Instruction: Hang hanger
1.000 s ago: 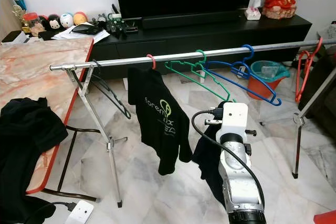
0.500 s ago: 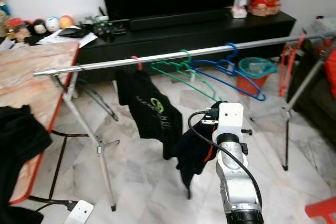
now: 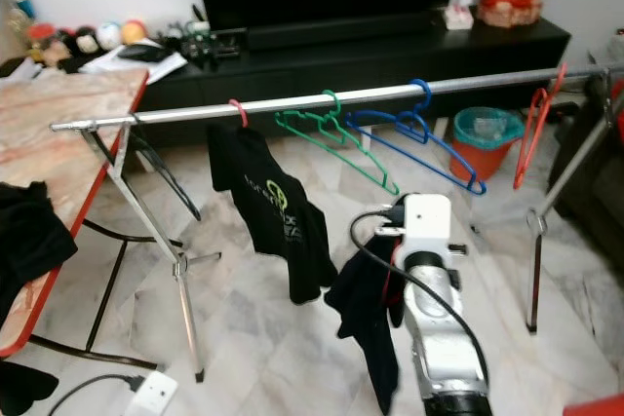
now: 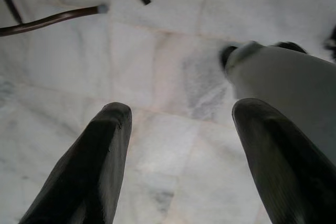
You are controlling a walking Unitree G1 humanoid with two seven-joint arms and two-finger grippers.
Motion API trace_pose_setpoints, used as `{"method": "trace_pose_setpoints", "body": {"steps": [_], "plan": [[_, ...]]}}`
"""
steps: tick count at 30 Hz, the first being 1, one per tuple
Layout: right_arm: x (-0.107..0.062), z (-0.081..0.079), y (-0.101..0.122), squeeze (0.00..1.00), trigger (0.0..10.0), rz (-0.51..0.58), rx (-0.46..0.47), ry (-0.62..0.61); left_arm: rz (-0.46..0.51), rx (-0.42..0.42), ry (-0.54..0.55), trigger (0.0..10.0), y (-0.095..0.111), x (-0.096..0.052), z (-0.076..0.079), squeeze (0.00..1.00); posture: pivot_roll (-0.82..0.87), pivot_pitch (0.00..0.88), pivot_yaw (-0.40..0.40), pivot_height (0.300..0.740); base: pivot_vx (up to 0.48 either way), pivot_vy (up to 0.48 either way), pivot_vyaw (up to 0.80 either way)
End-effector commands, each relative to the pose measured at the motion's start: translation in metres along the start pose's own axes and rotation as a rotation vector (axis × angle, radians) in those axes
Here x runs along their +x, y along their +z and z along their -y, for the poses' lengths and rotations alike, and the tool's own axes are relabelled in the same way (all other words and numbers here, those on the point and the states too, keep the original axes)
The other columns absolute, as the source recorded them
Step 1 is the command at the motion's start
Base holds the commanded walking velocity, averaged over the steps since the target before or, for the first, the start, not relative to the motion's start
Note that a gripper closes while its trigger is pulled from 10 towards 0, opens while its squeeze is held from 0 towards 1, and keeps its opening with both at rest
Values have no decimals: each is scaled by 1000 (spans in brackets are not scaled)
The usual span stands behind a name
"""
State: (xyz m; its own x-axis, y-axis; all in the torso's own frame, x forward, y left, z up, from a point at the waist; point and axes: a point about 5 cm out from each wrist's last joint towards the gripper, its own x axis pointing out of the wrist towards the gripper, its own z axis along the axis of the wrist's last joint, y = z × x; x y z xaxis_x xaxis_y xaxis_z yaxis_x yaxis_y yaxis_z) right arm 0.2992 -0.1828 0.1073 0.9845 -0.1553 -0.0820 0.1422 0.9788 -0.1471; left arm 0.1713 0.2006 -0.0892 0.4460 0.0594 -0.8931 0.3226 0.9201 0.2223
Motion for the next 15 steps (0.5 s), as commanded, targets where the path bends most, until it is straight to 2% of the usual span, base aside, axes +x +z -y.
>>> {"method": "trace_pose_setpoints", "body": {"steps": [1,15], "plan": [[1,-10,8,0,10000,30,16,32,-23,13,24,10000,-5,-1,-10,0,-191,0,64,740,0,-341,0],[1,-11,8,0,10000,26,10,44,-22,10,23,10000,-5,-1,-9,0,-188,0,61,740,0,-342,0]]}}
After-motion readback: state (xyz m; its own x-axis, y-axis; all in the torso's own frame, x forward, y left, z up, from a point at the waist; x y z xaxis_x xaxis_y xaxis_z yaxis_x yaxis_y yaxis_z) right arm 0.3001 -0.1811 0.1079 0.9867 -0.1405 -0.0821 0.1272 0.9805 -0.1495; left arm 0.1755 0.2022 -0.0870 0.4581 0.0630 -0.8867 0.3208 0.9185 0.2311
